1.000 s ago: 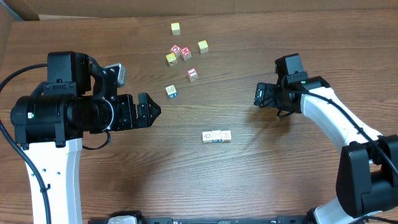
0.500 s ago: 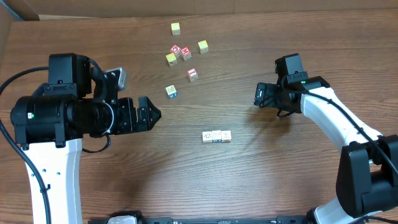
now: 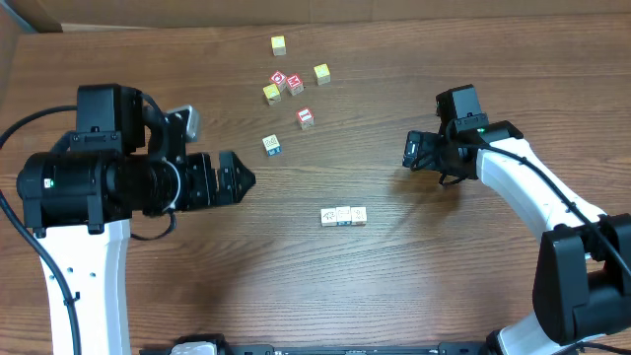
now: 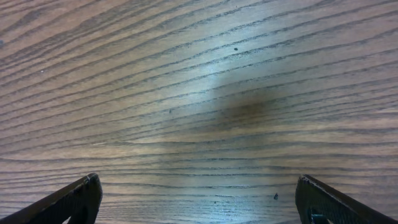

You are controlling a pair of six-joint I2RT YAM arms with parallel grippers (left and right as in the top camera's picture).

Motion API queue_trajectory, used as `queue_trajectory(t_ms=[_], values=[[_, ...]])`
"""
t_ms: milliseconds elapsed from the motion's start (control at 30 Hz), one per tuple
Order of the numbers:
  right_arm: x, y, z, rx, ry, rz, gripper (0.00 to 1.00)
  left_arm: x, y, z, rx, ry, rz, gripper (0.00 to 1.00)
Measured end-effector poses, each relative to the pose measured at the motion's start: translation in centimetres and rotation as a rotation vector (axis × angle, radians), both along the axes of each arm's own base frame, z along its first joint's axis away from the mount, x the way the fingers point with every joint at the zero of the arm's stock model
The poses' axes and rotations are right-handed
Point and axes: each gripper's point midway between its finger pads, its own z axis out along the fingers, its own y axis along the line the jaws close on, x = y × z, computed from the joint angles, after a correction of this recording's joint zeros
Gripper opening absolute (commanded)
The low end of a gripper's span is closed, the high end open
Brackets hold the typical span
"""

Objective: Flip 5 blocks
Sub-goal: 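Move the left gripper to the back cluster and grasp a block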

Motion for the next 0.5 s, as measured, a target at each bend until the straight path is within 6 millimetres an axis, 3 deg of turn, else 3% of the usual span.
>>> queue_trajectory(t_ms=[100,133,167,233,267,300,500], values=[[0.0,0.0,0.0,0.000,-0.001,0.000,1.00,2.7,0.1,1.3,-0.028,-0.105,0.060,1.00],[0.0,0.0,0.0,0.000,-0.001,0.000,1.00,3.2,0.0,1.6,-0.039,-0.118,0.078,0.86],[0.0,0.0,0.0,0.000,0.000,0.000,1.00,3.6,-0.1,1.9,-0.059,-0.127,0.100,0.63],[0.0,0.0,0.0,0.000,-0.001,0.000,1.00,3.8,-0.2,2.1,-0.087,-0.127,0.128,0.26],[0.0,0.0,0.0,0.000,0.000,0.000,1.00,3.8,-0.3,2.1,-0.098,-0.119,0.140,0.11],[0.0,0.0,0.0,0.000,0.000,0.000,1.00,3.7,-0.4,2.0,-0.105,-0.106,0.150,0.04],[0.0,0.0,0.0,0.000,-0.001,0.000,1.00,2.4,-1.8,0.3,-0.098,0.014,0.142,0.04]])
